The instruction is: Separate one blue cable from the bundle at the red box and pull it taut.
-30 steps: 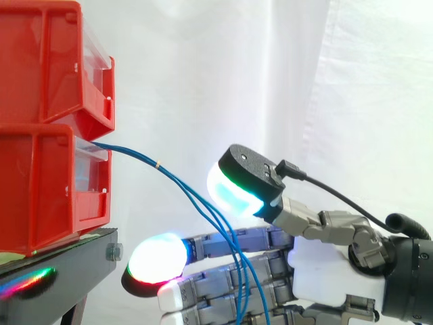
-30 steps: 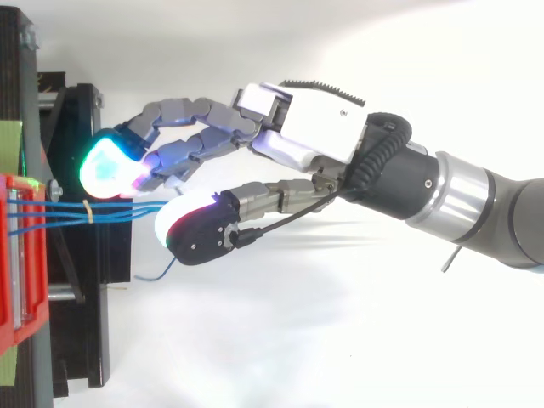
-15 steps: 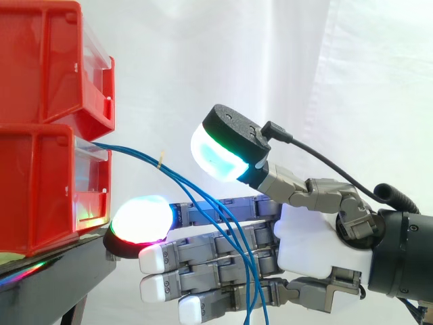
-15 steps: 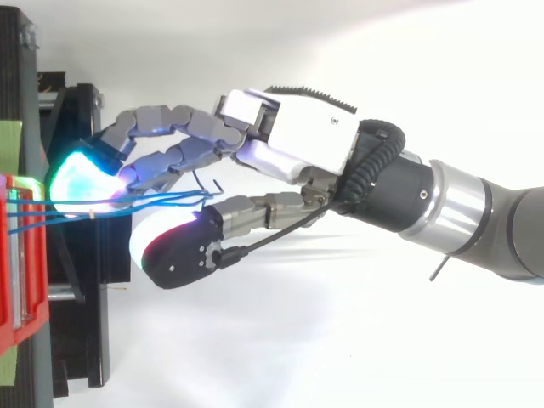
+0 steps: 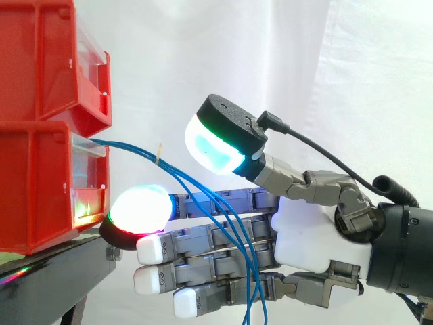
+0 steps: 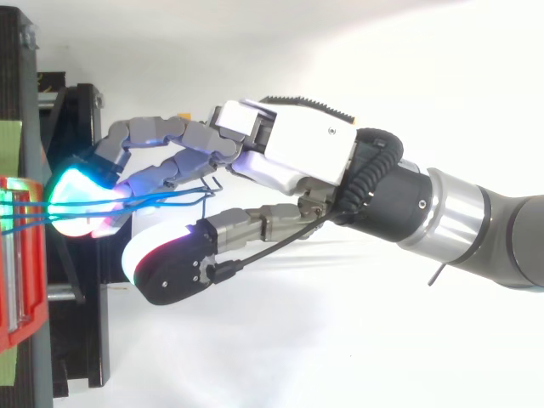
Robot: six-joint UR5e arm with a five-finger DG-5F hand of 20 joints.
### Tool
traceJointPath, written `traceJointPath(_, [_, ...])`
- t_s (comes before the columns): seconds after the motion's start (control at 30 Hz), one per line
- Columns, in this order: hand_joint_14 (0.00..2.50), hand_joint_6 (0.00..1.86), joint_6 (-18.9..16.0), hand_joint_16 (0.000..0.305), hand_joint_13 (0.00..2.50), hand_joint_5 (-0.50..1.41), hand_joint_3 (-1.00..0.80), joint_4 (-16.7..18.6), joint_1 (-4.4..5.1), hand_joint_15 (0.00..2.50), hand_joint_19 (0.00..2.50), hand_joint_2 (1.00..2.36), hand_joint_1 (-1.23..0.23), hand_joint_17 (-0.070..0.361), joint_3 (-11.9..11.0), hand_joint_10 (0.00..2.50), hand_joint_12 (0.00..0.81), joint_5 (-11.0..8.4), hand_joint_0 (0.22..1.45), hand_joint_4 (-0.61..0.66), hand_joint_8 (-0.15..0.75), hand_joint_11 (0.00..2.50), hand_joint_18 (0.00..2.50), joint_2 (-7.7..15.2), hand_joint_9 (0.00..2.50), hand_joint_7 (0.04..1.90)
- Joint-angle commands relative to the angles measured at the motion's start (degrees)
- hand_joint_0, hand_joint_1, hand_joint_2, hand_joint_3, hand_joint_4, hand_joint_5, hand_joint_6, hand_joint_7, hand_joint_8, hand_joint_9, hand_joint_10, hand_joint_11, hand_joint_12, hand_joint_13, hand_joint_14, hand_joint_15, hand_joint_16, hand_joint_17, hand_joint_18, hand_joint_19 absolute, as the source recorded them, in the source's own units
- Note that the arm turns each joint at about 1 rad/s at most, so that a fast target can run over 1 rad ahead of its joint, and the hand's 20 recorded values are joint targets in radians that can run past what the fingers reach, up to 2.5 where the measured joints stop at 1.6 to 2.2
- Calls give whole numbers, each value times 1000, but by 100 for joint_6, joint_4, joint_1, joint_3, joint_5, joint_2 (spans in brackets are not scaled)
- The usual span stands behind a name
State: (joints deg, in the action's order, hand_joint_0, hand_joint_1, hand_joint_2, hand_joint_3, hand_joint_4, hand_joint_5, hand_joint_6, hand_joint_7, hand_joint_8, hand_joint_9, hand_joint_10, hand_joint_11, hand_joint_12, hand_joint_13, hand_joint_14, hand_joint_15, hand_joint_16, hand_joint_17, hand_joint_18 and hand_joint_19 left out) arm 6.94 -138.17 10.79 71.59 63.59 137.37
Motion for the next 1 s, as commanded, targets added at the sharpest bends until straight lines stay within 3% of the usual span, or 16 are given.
traceJointPath(0.0, [19, 502, 0, 49, 742, -143, -442, -17, 2, 431, 725, 1005, -658, 110, 4, 17, 323, 13, 591, 193, 274, 543, 610, 0, 712, 1081])
traceJointPath(0.37, [17, 501, -79, 49, 764, -135, -420, -34, 2, 442, 734, 1005, -654, 109, 4, 19, 325, 22, 602, 175, 277, 542, 626, 0, 726, 1127])
traceJointPath(0.97, [20, 500, -290, 49, 809, -134, -408, -210, -139, 481, 750, 1006, -665, 110, 4, 20, 326, 250, 605, 133, 278, 606, 645, 0, 752, 1187])
